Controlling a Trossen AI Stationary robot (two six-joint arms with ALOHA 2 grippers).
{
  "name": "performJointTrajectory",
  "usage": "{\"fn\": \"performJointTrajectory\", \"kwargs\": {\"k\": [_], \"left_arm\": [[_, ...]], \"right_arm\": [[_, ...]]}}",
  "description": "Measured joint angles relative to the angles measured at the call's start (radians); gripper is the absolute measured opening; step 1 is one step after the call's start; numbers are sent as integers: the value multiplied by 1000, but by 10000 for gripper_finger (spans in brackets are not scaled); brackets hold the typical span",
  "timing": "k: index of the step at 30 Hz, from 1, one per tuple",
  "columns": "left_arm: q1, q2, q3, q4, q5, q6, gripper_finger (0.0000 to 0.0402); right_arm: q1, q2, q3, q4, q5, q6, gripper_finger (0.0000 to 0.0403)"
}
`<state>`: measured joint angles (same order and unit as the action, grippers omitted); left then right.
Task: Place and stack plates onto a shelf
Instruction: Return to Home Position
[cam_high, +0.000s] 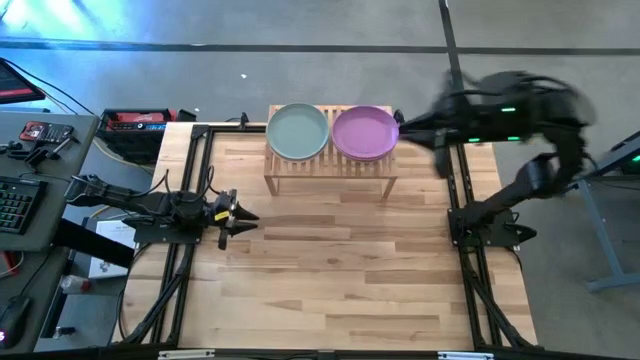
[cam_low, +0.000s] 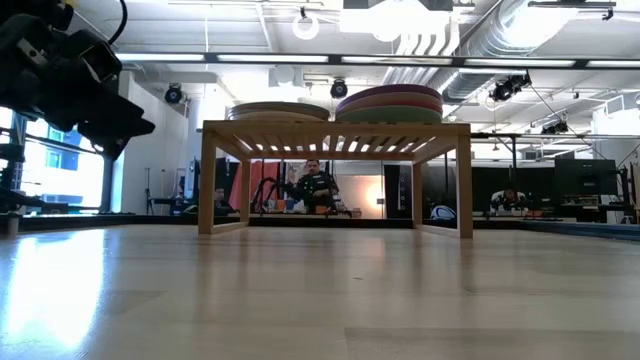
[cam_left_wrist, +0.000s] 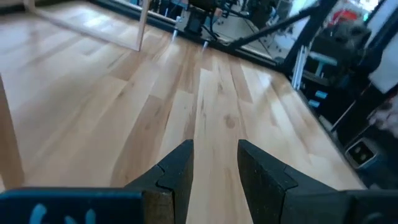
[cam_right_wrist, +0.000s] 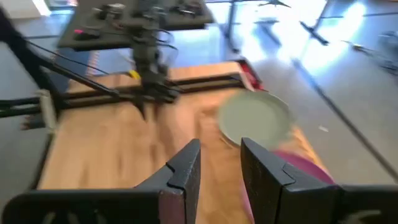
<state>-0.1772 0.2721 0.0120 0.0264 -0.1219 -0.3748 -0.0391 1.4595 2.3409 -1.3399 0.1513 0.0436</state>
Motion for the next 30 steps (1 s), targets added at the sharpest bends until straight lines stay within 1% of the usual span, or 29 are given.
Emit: {"fn": "performJointTrajectory", "kwargs": {"k": [3,6,9,14,18,21,24,27,30], "left_arm": [[0,0,0,0,0,98,113],[0,0,0,0,0,166,113],[0,0,0,0,0,186,113],[0,0,0,0,-1,211,113],[0,0,0,0,-1,280,113],[0,0,0,0,-2,267,113],[0,0,0,0,-2,246,113],[0,0,0,0,-2,247,113],[0,0,0,0,-2,247,113]], "right_arm": [[0,-114,-35,-67,67,10,92],[0,-282,-160,-47,104,32,92],[0,-489,-376,77,106,79,92],[0,-824,-812,346,100,112,92],[0,-1032,-1133,521,17,113,92],[0,-1132,-1351,623,-34,122,92],[0,-1198,-1526,732,-59,160,92],[0,-1227,-1675,828,-87,165,92],[0,-1234,-1787,963,-97,179,92]]}}
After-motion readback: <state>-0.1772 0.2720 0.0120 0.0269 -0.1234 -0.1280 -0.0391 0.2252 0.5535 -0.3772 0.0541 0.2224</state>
